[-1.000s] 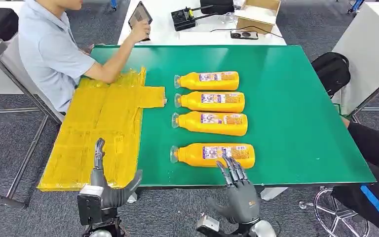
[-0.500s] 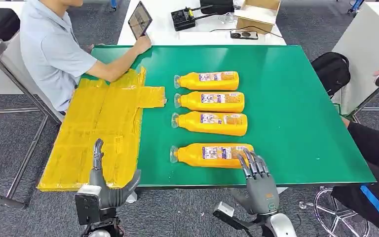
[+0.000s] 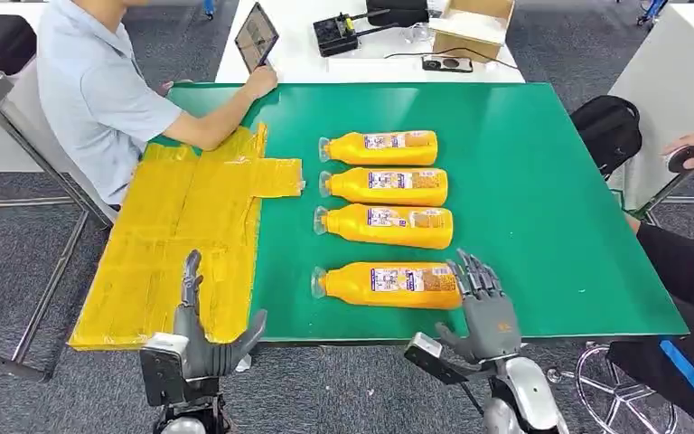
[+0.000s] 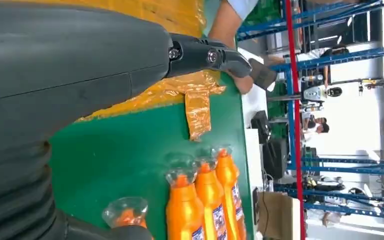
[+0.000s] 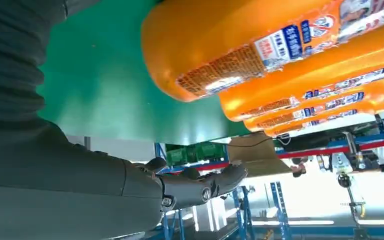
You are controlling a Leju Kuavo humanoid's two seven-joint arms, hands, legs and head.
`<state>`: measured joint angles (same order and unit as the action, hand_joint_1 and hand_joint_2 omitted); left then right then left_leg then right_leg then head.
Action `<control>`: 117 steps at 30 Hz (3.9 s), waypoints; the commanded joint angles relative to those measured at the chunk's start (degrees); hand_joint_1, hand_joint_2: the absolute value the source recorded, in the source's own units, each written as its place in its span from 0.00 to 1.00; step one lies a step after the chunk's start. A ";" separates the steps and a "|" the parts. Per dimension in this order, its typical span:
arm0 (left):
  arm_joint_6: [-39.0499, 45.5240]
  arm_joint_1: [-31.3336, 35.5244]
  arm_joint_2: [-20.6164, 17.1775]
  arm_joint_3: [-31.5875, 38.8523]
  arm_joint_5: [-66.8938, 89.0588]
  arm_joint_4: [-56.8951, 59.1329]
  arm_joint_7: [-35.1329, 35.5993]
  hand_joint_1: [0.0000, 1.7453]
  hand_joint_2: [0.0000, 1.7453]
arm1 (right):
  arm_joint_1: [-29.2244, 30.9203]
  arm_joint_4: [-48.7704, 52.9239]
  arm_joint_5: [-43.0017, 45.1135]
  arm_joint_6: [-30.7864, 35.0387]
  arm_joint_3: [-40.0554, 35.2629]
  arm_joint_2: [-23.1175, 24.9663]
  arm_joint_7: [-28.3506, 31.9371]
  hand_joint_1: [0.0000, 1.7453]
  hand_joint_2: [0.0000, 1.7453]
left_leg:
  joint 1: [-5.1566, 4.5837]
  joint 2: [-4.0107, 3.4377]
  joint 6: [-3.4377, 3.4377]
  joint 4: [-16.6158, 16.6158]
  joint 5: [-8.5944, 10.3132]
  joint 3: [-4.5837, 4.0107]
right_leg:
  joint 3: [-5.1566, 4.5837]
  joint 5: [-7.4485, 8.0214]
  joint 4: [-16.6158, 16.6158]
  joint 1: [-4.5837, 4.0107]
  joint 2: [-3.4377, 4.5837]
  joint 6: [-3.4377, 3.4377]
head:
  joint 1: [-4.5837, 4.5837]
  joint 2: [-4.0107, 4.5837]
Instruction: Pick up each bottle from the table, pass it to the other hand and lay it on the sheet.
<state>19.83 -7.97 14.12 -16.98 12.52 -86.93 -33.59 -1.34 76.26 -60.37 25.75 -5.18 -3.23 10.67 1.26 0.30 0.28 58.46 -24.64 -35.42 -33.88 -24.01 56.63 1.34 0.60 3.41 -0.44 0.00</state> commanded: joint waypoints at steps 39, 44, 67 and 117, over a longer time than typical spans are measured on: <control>-2.65 3.76 -0.94 0.54 -4.24 4.37 2.09 0.00 1.00 | 23.51 -34.87 6.05 -16.54 -8.18 -0.80 -6.03 1.00 1.00 | -0.01 0.01 -0.13 -0.12 0.01 0.36 | 0.38 0.00 -0.14 -0.04 -0.09 -0.15 | 0.00 0.00; -3.02 4.10 -0.99 0.52 -4.72 4.77 1.71 0.00 1.00 | 23.29 -35.10 9.12 -16.38 -8.58 -0.83 -2.57 1.00 1.00 | -0.02 -0.04 -0.13 -0.13 0.02 0.46 | 0.42 0.03 -0.14 -0.03 -0.04 -0.14 | 0.00 0.00; -2.03 3.82 -0.85 1.20 -6.37 3.76 -0.74 0.00 1.00 | 17.80 -29.98 22.92 -18.56 -6.27 1.06 9.35 1.00 1.00 | 0.04 0.12 -0.10 -0.16 0.03 0.91 | 0.90 0.01 -0.20 -0.10 -0.22 -0.18 | 0.00 0.00; -30.82 9.21 -0.59 -7.68 -23.63 9.37 2.54 0.00 1.00 | 15.57 -20.66 33.56 -14.03 -28.12 15.37 26.90 1.00 1.00 | 0.03 -0.03 -0.08 -0.01 0.03 0.22 | 0.21 0.01 -0.01 -0.04 -0.01 -0.09 | -0.02 0.00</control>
<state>-9.60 -3.28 12.15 -25.09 -10.49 -80.78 -31.52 10.44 64.44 -28.72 12.39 -26.97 10.03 36.30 1.28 0.33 0.26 58.45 -24.57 -35.32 -33.78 -23.99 56.65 1.34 0.58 3.43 -0.46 0.00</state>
